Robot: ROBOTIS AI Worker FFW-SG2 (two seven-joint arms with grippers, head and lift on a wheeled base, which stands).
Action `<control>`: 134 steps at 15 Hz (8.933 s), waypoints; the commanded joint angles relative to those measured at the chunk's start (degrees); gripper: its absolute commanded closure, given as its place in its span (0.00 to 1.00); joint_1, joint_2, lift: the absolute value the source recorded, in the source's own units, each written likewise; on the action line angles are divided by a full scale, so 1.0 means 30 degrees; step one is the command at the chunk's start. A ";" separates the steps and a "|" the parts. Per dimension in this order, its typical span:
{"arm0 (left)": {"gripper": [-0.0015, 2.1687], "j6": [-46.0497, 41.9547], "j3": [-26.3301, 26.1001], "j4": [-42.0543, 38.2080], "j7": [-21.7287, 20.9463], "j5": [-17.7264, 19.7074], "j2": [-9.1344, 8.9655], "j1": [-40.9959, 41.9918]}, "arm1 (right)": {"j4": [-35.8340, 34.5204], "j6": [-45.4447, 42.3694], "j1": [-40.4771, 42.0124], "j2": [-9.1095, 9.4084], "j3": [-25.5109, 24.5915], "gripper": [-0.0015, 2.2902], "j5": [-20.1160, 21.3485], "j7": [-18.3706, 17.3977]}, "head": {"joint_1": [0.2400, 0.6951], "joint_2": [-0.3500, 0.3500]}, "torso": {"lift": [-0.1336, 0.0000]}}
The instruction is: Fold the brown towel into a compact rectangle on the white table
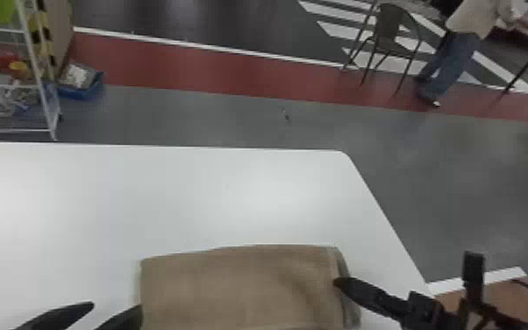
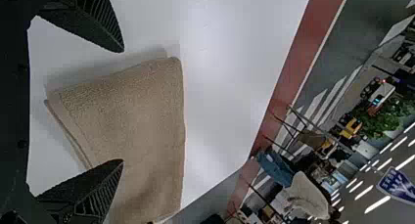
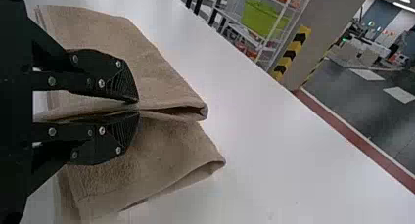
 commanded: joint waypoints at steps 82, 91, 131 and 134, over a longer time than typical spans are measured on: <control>0.04 0.0372 0.0258 -0.0102 -0.0174 0.0060 0.0110 -0.0102 | -0.0428 -0.2402 -0.0237 0.0925 0.7026 0.21 0.4628 -0.0430 | 1.00 0.12 | 0.09; 0.04 0.0314 -0.0123 0.0279 -0.0145 0.0001 0.0081 -0.0424 | -0.2157 0.0040 -0.0618 0.0925 0.5122 0.23 0.3719 0.0449 | 1.00 0.01 | 0.09; 0.04 0.0431 0.1577 0.0221 -0.0613 -0.0379 0.0022 -0.0014 | -0.4881 0.0040 -0.0940 0.0925 0.5298 0.58 -0.2228 -0.0665 | 1.00 0.26 | 0.09; 0.04 -0.0272 0.1840 0.0543 -0.0408 -0.0526 0.0081 -0.0102 | -0.6258 0.0040 -0.0940 0.0925 0.4360 0.58 -0.2814 -0.0811 | 1.00 0.32 | 0.09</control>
